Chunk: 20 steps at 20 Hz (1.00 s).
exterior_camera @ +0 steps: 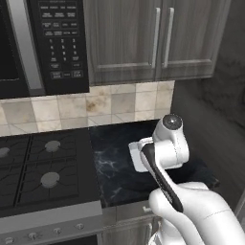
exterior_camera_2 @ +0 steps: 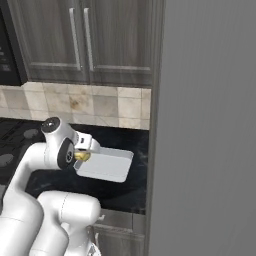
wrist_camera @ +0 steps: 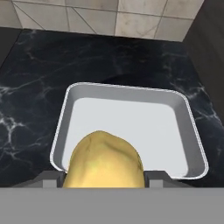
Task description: Take the eggplant and potato out of the freezer and place them in the tupperware container on the counter. Then put the tupperware containing the vegetables back in the freezer.
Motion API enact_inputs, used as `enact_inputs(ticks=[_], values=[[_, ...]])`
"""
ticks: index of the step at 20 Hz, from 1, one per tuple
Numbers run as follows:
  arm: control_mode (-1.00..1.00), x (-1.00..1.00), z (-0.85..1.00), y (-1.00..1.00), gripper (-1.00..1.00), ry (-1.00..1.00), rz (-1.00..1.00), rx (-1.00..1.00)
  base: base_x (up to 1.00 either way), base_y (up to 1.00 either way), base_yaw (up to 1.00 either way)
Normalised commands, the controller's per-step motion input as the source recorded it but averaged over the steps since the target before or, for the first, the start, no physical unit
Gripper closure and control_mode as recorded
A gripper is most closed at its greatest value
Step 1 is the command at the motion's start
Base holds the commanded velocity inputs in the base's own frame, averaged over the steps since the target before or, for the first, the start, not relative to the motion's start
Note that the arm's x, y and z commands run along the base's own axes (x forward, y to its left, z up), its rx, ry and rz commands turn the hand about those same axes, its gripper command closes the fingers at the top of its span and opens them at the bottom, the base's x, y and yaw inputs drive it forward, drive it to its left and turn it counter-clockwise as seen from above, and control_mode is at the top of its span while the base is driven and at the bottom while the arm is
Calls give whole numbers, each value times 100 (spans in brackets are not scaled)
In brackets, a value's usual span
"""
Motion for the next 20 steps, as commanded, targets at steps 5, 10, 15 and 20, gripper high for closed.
enact_inputs(ticks=[5, 10, 15, 20], values=[[-100, 39, -35, 0, 100, 0, 0, 3, 0, 0, 0], [-100, 51, -32, 0, 100, 0, 0, 4, 0, 0, 0], [-100, 36, -35, 0, 100, 0, 0, 2, 0, 0, 0], [-100, 1, -47, 0, 100, 0, 0, 0, 0, 0, 0]])
